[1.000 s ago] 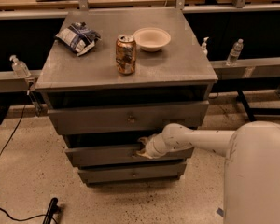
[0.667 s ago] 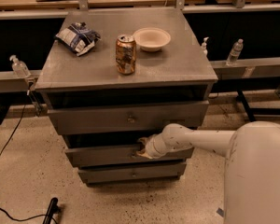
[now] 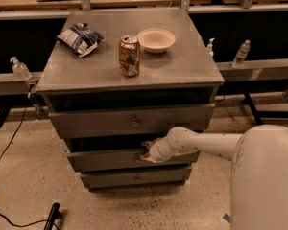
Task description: Open middle drawer
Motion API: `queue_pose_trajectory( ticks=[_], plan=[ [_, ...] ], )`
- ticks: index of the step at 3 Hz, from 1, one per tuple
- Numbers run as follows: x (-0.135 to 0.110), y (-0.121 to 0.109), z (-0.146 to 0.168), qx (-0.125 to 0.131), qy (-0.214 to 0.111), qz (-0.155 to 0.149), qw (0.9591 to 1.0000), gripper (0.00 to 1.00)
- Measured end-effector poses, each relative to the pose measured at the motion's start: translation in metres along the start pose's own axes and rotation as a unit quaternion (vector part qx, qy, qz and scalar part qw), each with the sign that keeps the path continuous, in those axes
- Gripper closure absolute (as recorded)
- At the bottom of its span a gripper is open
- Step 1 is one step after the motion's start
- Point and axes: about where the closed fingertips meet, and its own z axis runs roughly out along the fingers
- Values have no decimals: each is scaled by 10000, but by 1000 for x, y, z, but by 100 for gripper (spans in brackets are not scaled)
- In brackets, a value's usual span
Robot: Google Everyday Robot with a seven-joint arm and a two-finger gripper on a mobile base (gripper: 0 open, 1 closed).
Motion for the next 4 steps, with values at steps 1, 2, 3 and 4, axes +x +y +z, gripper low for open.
queue_pose_trajectory(
  ticks=[1, 2, 3, 4],
  plan=[
    [0, 1, 1, -11, -4, -1, 10000, 43],
    [0, 1, 1, -12, -4, -1, 10000, 19],
    [0, 1, 1, -11, -4, -1, 10000, 0],
    [-1, -1, -4, 93, 119, -63, 9999, 0]
  ],
)
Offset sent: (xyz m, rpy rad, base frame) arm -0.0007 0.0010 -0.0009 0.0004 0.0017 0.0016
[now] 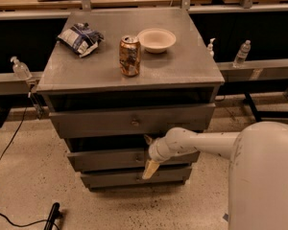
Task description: Open middle drawer
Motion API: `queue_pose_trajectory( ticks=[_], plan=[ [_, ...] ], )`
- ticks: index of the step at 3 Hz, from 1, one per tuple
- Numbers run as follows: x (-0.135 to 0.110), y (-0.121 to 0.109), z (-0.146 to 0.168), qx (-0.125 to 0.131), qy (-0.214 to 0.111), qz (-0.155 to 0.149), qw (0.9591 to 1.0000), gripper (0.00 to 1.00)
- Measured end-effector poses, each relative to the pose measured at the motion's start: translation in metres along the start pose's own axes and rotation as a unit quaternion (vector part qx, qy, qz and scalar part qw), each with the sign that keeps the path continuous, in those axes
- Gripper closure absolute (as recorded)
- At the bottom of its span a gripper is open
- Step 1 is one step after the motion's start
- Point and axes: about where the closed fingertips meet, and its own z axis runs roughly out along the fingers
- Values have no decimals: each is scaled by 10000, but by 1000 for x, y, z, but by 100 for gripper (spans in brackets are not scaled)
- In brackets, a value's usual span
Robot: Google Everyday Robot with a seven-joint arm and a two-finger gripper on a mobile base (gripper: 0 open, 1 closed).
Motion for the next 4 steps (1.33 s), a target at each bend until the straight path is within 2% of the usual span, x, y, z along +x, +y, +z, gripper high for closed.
queue_pose_trajectory(
  ticks=[1, 2, 4],
  plan=[
    [-1, -1, -7, 126, 218, -120, 9996, 0],
    [1, 4, -9, 110, 382, -211, 9990, 21],
    [7, 2, -3, -22, 316, -230, 9992, 53]
  ],
)
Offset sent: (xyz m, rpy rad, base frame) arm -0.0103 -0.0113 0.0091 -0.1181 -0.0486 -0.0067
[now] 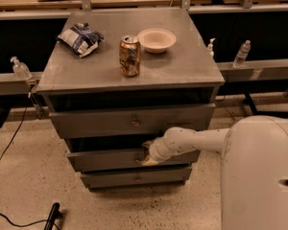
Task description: Open middle drawer
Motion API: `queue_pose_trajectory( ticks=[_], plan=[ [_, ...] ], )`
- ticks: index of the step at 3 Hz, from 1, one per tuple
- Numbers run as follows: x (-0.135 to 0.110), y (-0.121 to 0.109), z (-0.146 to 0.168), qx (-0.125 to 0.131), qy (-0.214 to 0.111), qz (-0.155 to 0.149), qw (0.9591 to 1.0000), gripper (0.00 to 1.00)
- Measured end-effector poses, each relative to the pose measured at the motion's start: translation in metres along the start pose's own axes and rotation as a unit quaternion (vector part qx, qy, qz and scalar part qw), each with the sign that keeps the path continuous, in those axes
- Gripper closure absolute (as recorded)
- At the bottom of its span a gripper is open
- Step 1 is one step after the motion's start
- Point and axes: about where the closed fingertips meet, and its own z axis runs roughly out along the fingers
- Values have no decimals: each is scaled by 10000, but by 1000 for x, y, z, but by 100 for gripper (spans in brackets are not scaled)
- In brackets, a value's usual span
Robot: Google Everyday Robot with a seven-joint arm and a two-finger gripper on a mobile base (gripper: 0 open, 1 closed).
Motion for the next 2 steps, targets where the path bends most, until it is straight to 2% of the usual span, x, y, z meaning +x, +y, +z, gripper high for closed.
queue_pose_trajectory(
  ticks=[1, 2],
  plan=[
    [2, 0, 1, -57, -105, 34, 9999, 58],
    [2, 0, 0, -57, -105, 34, 9999, 58]
  ],
)
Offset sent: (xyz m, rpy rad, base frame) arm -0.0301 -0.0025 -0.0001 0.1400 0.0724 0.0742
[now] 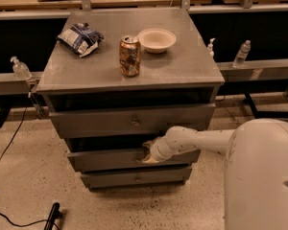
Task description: Open middle drawer
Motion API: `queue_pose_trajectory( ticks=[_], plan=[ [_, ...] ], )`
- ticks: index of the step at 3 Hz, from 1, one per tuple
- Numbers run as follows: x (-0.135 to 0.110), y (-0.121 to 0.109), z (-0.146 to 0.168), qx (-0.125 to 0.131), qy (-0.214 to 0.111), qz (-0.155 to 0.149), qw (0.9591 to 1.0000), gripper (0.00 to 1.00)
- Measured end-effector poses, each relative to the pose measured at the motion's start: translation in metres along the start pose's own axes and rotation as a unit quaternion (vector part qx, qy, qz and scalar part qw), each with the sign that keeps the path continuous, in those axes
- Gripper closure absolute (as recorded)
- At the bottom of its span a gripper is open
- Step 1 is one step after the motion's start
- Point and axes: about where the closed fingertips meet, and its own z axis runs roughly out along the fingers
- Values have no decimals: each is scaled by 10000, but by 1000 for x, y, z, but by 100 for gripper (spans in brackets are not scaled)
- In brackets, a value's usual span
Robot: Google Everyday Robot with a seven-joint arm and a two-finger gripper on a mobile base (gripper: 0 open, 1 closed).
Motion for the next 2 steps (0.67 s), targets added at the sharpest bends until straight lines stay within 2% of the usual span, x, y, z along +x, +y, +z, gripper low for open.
queue_pose_trajectory(
  ticks=[1, 2],
  plan=[
    [-1, 0, -1, -1, 0, 0, 10000, 46],
    [-3, 3, -2, -31, -10, -15, 10000, 22]
  ],
)
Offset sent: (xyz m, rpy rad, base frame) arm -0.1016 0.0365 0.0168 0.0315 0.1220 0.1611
